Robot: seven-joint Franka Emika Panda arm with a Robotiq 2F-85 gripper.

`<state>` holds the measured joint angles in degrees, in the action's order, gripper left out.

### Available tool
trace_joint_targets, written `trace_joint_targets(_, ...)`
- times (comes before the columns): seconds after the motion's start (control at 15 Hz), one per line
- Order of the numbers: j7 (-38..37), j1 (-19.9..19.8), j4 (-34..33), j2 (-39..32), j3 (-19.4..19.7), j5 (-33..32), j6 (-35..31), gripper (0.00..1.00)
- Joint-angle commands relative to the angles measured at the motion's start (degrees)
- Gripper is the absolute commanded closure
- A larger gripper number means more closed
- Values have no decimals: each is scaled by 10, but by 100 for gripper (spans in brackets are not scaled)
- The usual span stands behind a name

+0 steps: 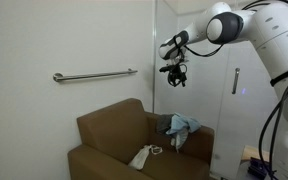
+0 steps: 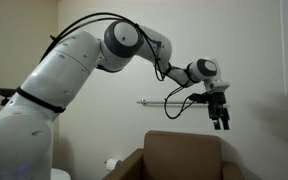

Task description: Pick up all the clothes and place them on the sofa arm

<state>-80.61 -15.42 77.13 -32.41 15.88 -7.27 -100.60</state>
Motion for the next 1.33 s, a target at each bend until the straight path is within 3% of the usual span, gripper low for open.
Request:
trace_joint_targets(0.0, 84, 8, -16, -16, -24, 12, 17, 0)
trace_joint_targets(0.27, 166, 28, 19, 3, -43, 11, -3, 0)
trace_joint_targets(0.87, 291, 122, 271, 161, -59, -73, -73, 0)
trace_joint_targets(1.0, 327, 127, 331, 211, -59, -103, -101, 0)
trace_joint_targets(1.27, 432, 97, 447, 314, -42, -149, -200, 0)
